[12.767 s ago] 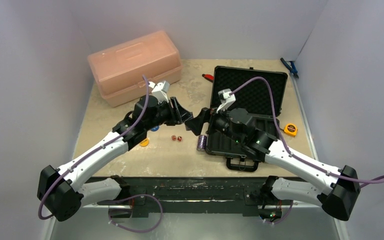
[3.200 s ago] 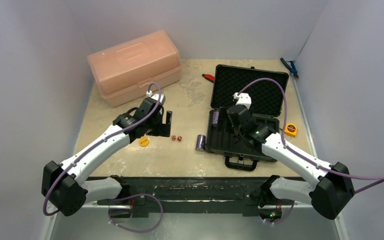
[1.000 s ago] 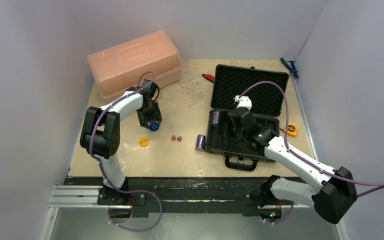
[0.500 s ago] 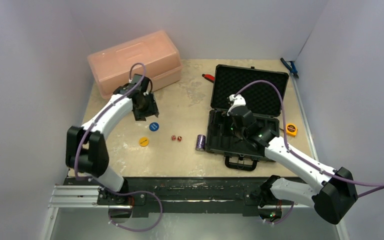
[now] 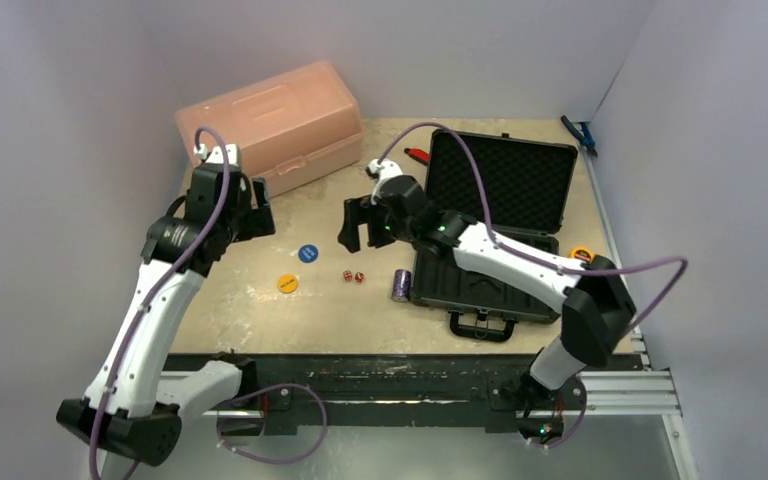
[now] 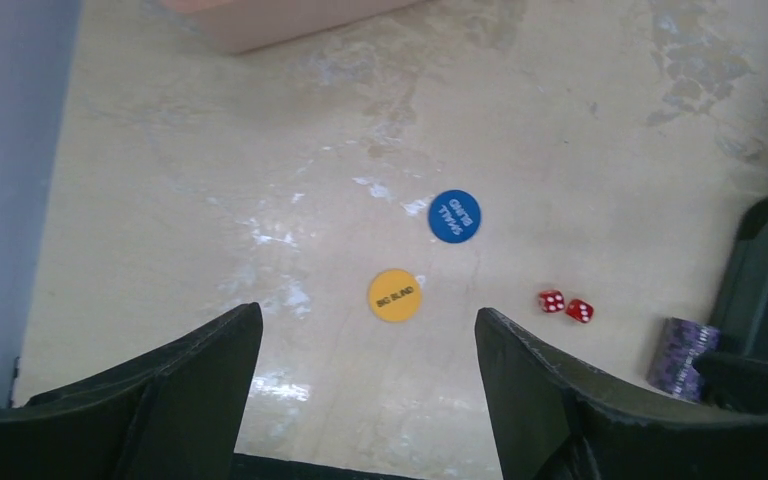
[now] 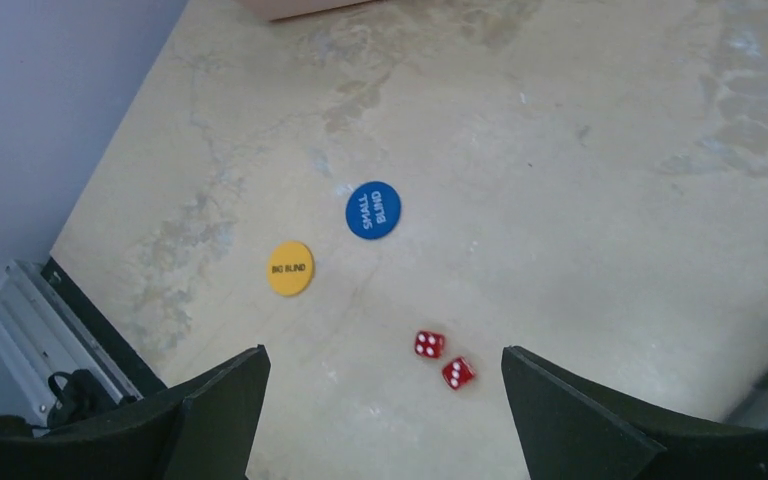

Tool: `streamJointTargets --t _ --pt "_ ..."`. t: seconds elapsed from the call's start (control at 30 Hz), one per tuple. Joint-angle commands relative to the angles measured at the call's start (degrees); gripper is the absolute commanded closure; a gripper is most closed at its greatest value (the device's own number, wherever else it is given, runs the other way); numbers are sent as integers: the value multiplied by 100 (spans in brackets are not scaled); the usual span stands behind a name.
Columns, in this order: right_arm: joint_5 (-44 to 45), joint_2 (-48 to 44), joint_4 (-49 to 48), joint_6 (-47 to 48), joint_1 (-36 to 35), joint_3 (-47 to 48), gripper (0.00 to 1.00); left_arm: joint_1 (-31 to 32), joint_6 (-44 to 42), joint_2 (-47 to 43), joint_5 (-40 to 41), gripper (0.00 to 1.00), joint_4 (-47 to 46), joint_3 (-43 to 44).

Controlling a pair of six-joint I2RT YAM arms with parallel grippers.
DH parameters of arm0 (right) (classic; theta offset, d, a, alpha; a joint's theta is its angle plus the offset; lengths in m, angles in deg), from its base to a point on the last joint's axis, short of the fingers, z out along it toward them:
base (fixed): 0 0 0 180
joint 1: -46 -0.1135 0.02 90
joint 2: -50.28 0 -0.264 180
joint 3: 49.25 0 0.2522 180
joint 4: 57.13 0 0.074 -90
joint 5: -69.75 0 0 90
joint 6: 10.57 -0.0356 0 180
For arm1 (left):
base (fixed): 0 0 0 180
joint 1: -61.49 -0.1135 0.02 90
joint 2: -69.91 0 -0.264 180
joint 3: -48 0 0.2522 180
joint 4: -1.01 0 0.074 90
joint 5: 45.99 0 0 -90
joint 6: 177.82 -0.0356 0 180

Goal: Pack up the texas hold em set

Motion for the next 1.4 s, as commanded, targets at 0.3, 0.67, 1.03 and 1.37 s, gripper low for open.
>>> streamJointTargets --t 0.3,0.67,1.03,1.37 --pt "1533 2835 1356 -37 -866 3081 14 -112 -367 -1701 1466 21 -725 -1288" --pt "1903 4086 1928 -73 -1063 4490 11 -121 -227 -2222 2075 0 -599 -1351" --pt "2093 4932 2405 -53 -1161 5494 11 -121 -160 -2392 2312 0 -546 -1397" --pt "2215 5585 2706 4 -1199 6301 15 -121 -178 -2415 2319 0 -556 -1407"
